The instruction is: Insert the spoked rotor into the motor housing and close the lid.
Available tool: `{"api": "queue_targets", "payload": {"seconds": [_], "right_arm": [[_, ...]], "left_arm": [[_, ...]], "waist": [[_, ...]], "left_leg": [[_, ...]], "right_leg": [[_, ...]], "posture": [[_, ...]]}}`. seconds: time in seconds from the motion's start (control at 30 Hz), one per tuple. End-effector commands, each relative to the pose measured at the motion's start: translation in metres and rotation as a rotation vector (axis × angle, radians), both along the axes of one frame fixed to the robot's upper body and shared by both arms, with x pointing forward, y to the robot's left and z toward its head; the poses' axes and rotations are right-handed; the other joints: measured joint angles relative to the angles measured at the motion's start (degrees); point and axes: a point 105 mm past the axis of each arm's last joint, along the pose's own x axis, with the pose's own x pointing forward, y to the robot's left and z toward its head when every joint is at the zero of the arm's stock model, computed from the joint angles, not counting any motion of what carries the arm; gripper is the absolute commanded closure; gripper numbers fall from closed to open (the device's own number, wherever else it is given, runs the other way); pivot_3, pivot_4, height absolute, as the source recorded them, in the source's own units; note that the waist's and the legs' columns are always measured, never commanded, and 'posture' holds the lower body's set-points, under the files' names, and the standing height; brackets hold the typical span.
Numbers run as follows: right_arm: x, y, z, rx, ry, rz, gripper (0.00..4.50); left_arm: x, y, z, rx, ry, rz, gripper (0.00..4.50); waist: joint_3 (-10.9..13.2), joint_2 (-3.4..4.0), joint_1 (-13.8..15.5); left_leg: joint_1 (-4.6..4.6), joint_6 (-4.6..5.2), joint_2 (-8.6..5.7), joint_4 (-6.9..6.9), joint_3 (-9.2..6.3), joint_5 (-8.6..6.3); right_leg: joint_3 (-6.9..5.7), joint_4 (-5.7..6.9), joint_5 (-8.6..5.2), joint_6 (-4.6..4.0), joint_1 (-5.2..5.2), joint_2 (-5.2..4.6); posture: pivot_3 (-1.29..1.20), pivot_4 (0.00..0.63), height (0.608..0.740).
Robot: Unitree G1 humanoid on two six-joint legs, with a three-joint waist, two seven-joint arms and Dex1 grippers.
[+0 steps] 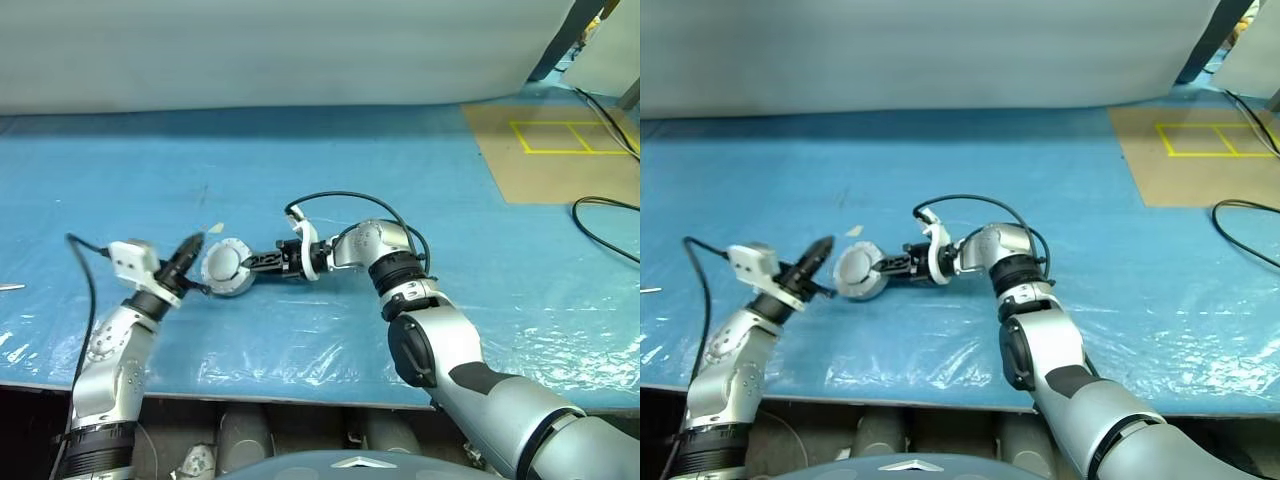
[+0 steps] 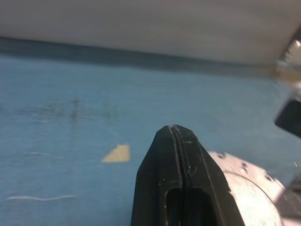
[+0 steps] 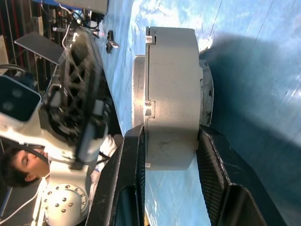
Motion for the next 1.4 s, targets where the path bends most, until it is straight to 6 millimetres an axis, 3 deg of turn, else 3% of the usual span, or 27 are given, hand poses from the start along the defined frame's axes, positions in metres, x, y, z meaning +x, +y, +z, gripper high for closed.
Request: {"api": "queue_targets", "payload": {"seconds": [0.03,0.13,0.23,0.4,0.6,0.7,0.87,1.4], "right_arm": [[0.019,-0.002,0.014,0.094,-0.042,-0.131,3.36],[0.028,-0.002,0.020,0.128,-0.060,-0.196,3.36],[0.038,-0.003,0.030,0.177,-0.076,-0.262,3.36],[0.054,-0.010,0.051,0.277,-0.101,-0.369,3.36],[0.062,-0.012,0.058,0.307,-0.127,-0.410,3.36],[0.062,-0.010,0.065,0.335,-0.133,-0.406,3.36],[0.050,0.001,0.079,0.423,-0.116,-0.319,3.36],[0.018,0.019,0.081,0.471,-0.076,-0.122,3.36]], "left_arm": [[-0.004,0.022,0.015,-0.098,-0.032,0.096,4.50],[-0.005,0.028,0.012,-0.211,-0.004,0.121,4.50],[-0.003,0.030,0.006,-0.356,0.028,0.135,3.94],[-0.002,0.008,0.003,-0.596,0.066,0.043,2.20],[0.000,-0.010,0.000,-0.741,0.080,0.005,0.10],[0.006,-0.008,-0.003,-0.786,0.103,0.041,0.01],[0.013,-0.032,0.002,-0.891,0.156,-0.086,0.01],[0.019,-0.053,0.010,-1.033,0.175,-0.228,0.01]], "waist": [[0.00,-0.01,0.11],[0.01,-0.01,0.30],[0.02,-0.04,0.34],[0.02,-0.06,0.39],[0.02,-0.09,0.22],[0.02,-0.10,0.23],[0.02,-0.10,0.26],[0.01,-0.12,0.59]], "left_leg": [[-0.02,0.00,-0.01,0.01,0.00,0.00],[-0.12,0.00,-0.01,0.02,0.00,0.00],[-0.26,-0.01,0.00,0.02,0.00,0.01],[-0.65,-0.02,0.07,-0.01,-0.05,0.01],[-0.82,-0.12,0.17,-0.06,-0.08,-0.05],[-0.83,-0.17,0.27,-0.06,-0.12,-0.08],[-0.84,-0.17,0.27,0.02,-0.16,-0.08],[-0.90,-0.17,0.27,0.13,-0.23,-0.08]], "right_leg": [[0.00,-0.02,0.00,0.00,0.00,0.00],[-0.01,-0.14,0.00,0.00,-0.01,-0.01],[-0.06,-0.29,0.02,0.02,-0.03,-0.01],[-0.23,-0.62,0.18,0.27,-0.13,0.02],[-0.33,-0.75,0.29,0.43,-0.17,0.12],[-0.36,-0.76,0.29,0.43,-0.17,0.23],[-0.36,-0.73,0.31,0.45,-0.17,0.24],[-0.38,-0.69,0.34,0.49,-0.16,0.24]], "posture": [[0.00,0.150,0.740],[0.00,0.150,0.740],[0.00,0.150,0.740],[0.00,0.150,0.740],[0.00,0.150,0.740],[0.00,0.150,0.740],[0.00,0.150,0.740],[0.00,0.150,0.740]]}}
